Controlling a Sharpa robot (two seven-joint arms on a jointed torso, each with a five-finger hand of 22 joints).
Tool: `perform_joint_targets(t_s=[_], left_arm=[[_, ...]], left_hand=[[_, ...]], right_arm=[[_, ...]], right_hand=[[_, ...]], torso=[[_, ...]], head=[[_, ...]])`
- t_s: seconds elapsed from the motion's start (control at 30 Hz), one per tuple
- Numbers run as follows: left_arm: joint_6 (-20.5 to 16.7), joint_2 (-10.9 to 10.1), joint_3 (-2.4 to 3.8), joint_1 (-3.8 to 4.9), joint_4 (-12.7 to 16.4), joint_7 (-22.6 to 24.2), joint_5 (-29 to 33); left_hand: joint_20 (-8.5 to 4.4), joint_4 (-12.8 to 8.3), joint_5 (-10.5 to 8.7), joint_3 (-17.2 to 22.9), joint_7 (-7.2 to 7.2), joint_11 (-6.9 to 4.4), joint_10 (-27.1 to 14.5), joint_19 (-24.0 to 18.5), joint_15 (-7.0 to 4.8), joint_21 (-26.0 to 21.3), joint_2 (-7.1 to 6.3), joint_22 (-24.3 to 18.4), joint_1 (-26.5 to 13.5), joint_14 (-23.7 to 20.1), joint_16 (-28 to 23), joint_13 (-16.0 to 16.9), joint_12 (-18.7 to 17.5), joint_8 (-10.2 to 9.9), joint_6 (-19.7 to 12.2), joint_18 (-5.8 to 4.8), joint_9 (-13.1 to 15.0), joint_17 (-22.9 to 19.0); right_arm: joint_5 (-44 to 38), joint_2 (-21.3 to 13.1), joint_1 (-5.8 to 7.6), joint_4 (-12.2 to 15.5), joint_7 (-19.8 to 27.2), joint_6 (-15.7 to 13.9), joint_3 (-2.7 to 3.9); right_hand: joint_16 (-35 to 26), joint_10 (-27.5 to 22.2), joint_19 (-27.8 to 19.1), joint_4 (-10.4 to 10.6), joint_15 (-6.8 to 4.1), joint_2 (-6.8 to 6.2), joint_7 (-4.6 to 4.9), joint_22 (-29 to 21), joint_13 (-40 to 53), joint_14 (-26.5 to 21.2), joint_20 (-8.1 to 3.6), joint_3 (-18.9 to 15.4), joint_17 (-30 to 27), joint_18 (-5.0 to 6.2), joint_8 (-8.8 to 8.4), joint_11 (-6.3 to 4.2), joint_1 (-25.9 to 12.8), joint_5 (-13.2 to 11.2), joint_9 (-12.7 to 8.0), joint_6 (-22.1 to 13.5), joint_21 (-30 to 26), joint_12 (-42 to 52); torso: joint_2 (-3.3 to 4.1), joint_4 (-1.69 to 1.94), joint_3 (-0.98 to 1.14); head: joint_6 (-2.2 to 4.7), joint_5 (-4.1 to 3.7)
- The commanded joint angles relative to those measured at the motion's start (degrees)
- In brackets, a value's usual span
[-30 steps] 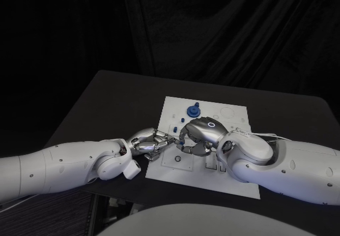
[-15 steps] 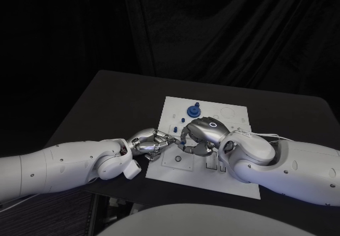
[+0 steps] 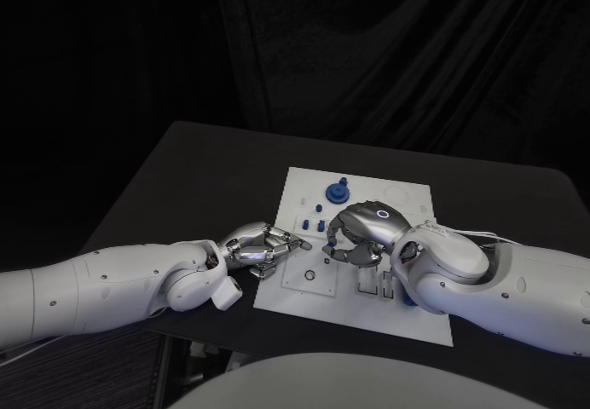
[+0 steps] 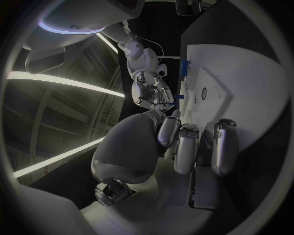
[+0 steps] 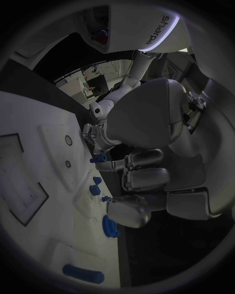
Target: Assemble the parts on the task board
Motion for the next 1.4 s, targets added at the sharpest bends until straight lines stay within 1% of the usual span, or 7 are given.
perform_joint_targets(t_s=[0.03,0.23,0.43,0.57,0.7,0.97,1.4], left_arm=[[-1.2,-0.2,0.03,-0.09,0.3,1.9,0.1],[-1.5,-0.4,0.03,-0.09,0.4,2.3,0.1],[-1.4,-0.3,0.03,-0.09,0.3,2.5,0.1],[-1.4,-0.4,0.03,-0.09,0.4,2.6,0.1],[-1.3,-0.5,0.03,-0.09,0.4,2.6,0.1],[-1.1,-0.4,0.03,-0.09,0.3,2.4,0.1],[-0.7,-0.1,0.03,-0.10,0.1,2.2,0.1]], left_hand=[[0.17,-0.5,-0.51,0.0,-0.09,-1.46,10.1,-0.3,0.34,-0.3,-0.22,11.9,0.3,5.8,0.1,27.1,13.5,-0.2,-0.9,0.45,-0.1,15.1],[0.17,-0.5,-0.57,0.0,-0.12,-1.48,10.1,-0.3,0.33,-0.3,-0.21,11.9,0.3,5.8,0.1,27.1,13.5,-0.2,-1.2,0.46,-0.2,15.1],[0.16,-0.5,-0.63,0.0,-0.01,-1.46,10.1,-0.3,0.32,-0.3,-0.09,11.9,0.4,5.8,0.1,27.1,13.5,0.1,-1.0,0.47,-0.1,15.1],[0.16,-0.5,-0.64,0.0,0.01,-1.45,10.1,-0.3,0.32,-0.3,-0.09,11.9,0.4,5.8,0.1,27.1,13.5,0.1,-0.9,0.47,0.0,15.1],[0.16,-0.5,-0.65,0.0,0.02,-1.44,10.1,-0.3,0.32,-0.3,-0.08,11.9,0.4,5.8,0.1,27.1,13.5,0.2,-0.9,0.46,0.0,15.1],[0.18,-0.5,-0.69,0.0,0.13,-1.37,10.1,-0.4,0.34,-0.3,0.00,11.9,0.4,5.8,0.1,27.1,13.5,0.3,-0.7,0.47,0.0,15.1],[0.20,-0.5,-0.70,0.0,0.21,-1.29,10.1,-0.4,0.39,-0.4,0.11,11.9,0.3,5.8,0.1,27.1,13.5,0.6,-0.5,0.48,0.1,15.1]], right_arm=[[-0.1,0.0,-0.91,-0.7,1.1,-0.1,-0.01],[-2.9,0.5,-2.21,-2.0,1.9,-0.7,-0.01],[-4.3,1.0,-2.96,-2.6,2.2,-0.5,-0.01],[-5.1,1.1,-3.61,-2.5,2.3,-0.3,-0.01],[-6.2,1.1,-3.99,-2.5,2.3,-0.4,-0.01],[-6.9,1.3,-4.41,-2.6,2.2,-0.4,-0.01],[-9.8,1.3,-4.55,-2.6,1.5,-0.3,-0.01]], right_hand=[[-0.4,0.3,-0.2,-2.3,-0.28,0.51,-0.32,8.6,9.7,1.8,-0.02,2.1,5.9,-0.52,0.21,-0.30,1.2,-0.1,0.3,-0.1,-0.3,-0.3],[-0.4,0.3,-0.2,-2.5,-0.25,0.42,-0.27,8.7,9.7,1.8,0.01,2.2,5.9,-0.55,0.26,-0.26,1.5,-0.1,0.6,-0.3,-0.2,-0.3],[-0.5,0.1,-0.3,-2.6,-0.22,0.21,-0.24,8.6,9.5,1.6,0.03,2.2,5.7,-0.53,0.27,-0.22,1.6,-0.1,0.8,-0.4,-0.3,-0.5],[-0.5,0.0,-0.4,-2.8,-0.19,0.12,-0.20,8.6,9.5,1.6,0.04,2.1,5.7,-0.51,0.24,-0.19,1.7,-0.2,0.9,-0.6,-0.4,-0.5],[-0.6,0.0,-0.4,-2.8,-0.18,0.08,-0.17,8.6,9.4,1.6,0.05,2.1,5.6,-0.50,0.22,-0.17,1.8,-0.2,0.9,-0.7,-0.5,-0.5],[-0.6,-0.1,-0.5,-2.9,-0.16,0.03,-0.13,8.6,9.4,1.5,0.07,2.1,5.5,-0.48,0.20,-0.14,1.8,-0.3,1.0,-0.8,-0.6,-0.6],[-0.7,-0.2,-0.6,-3.1,-0.08,-0.12,-0.10,8.5,9.3,1.4,0.12,2.0,5.3,-0.45,0.14,-0.07,2.0,-0.8,1.2,-0.9,-0.8,-0.7]], torso=[[-0.01,0.00,-0.01],[0.00,0.01,-0.02],[0.00,0.01,-0.01],[0.01,0.00,-0.01],[0.00,0.00,-0.01],[0.01,0.01,0.00],[0.00,0.00,-0.01]], head=[[-0.01,0.17],[-0.01,0.23],[-0.01,0.13],[-0.01,0.44],[-0.01,0.56],[-0.01,0.56],[-0.01,0.55]])
